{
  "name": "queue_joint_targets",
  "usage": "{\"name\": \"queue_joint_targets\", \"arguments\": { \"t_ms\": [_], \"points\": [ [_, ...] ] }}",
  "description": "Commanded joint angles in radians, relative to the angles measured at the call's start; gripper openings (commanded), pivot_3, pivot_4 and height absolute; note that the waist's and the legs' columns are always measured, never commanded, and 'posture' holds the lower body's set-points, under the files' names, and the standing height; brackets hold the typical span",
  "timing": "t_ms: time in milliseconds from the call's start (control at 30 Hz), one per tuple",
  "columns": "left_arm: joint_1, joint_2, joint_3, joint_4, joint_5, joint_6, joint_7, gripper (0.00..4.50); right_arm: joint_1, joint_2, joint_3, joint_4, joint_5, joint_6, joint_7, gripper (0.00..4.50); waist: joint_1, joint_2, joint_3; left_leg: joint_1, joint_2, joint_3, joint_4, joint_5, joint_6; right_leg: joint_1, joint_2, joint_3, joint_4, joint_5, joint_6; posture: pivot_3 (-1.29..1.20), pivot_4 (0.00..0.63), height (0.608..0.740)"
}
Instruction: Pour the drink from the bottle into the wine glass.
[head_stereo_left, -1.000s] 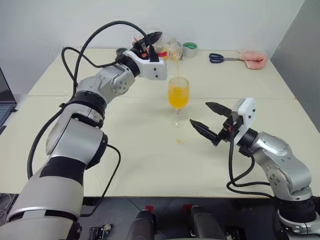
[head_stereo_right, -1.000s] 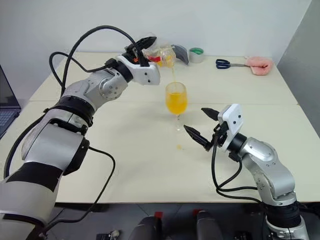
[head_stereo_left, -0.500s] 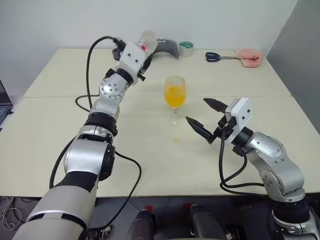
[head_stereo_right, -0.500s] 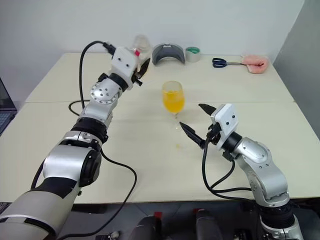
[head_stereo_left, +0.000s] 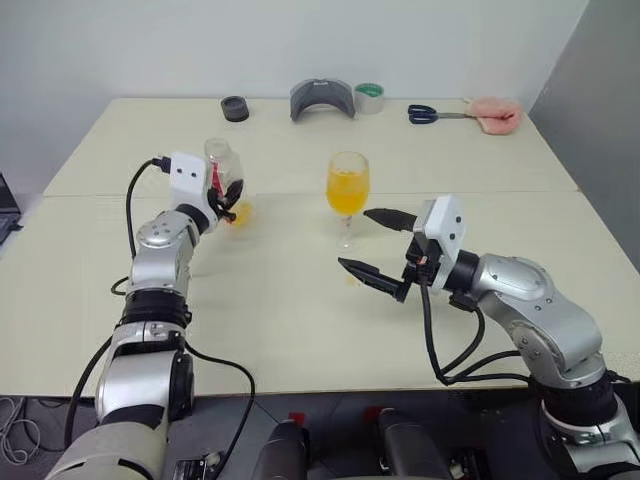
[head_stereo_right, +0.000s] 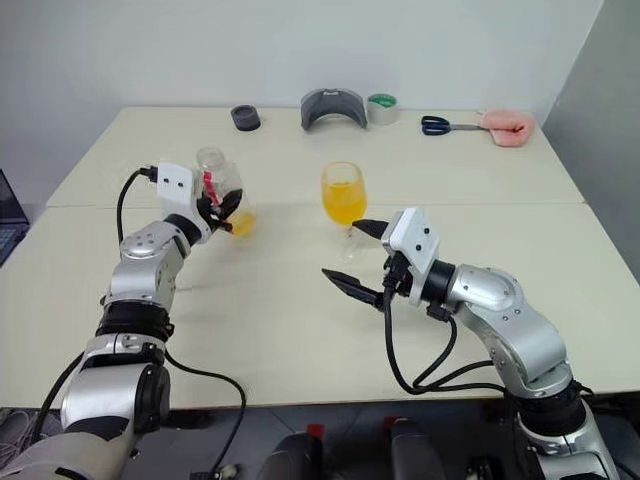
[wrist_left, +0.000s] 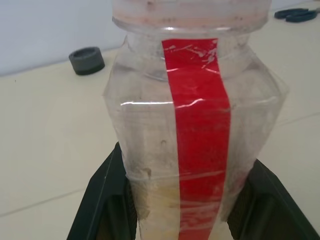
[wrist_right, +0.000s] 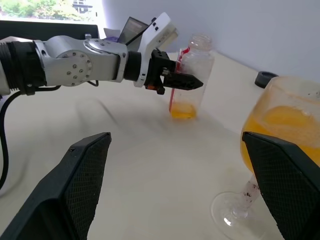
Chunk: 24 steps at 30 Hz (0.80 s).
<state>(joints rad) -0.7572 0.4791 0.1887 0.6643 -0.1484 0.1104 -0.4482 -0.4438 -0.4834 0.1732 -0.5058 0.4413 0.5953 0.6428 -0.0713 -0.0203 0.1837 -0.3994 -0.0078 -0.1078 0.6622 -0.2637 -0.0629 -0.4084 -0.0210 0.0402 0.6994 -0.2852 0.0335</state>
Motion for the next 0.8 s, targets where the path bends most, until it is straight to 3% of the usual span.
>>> {"name": "queue_joint_targets", "arguments": {
  "t_ms": [33, 467, 733, 800],
  "points": [
    [0.024, -0.005, 0.037, -0.081, -0.045, 0.027, 0.005, 1.80, -0.032, 0.002, 0.008, -0.013, -0.006, -0.007, 0.017, 4.50, 0.005, 0.000, 0.000, 0.000, 0.000, 0.000, 0.000, 0.000, 0.000, 0.000, 0.000, 0.000, 0.000, 0.000, 0.000, 0.00, 0.150, 0.740],
    [0.075, -0.020, 0.053, -0.124, -0.091, 0.075, 0.009, 1.80, -0.059, 0.046, 0.035, 0.008, -0.032, -0.018, 0.012, 4.50, 0.008, 0.000, -0.001, 0.000, 0.000, 0.000, 0.000, -0.001, 0.001, 0.000, 0.000, 0.000, 0.000, 0.000, 0.000, 0.00, 0.150, 0.740],
    [0.110, -0.034, 0.053, -0.185, -0.099, 0.100, 0.005, 4.33, -0.056, 0.053, 0.034, 0.008, -0.039, -0.018, 0.012, 4.50, 0.009, 0.000, -0.001, 0.000, 0.000, 0.000, 0.000, -0.001, 0.002, 0.000, 0.000, 0.000, 0.000, 0.000, 0.000, 0.00, 0.150, 0.740],
    [0.120, -0.035, 0.050, -0.196, -0.090, 0.094, 0.012, 4.47, -0.053, 0.051, 0.036, 0.011, -0.045, -0.024, 0.014, 4.50, 0.011, 0.000, -0.001, 0.000, 0.000, 0.000, 0.000, -0.001, 0.002, 0.000, 0.000, 0.000, -0.001, 0.000, 0.000, 0.00, 0.150, 0.740]
  ]
}}
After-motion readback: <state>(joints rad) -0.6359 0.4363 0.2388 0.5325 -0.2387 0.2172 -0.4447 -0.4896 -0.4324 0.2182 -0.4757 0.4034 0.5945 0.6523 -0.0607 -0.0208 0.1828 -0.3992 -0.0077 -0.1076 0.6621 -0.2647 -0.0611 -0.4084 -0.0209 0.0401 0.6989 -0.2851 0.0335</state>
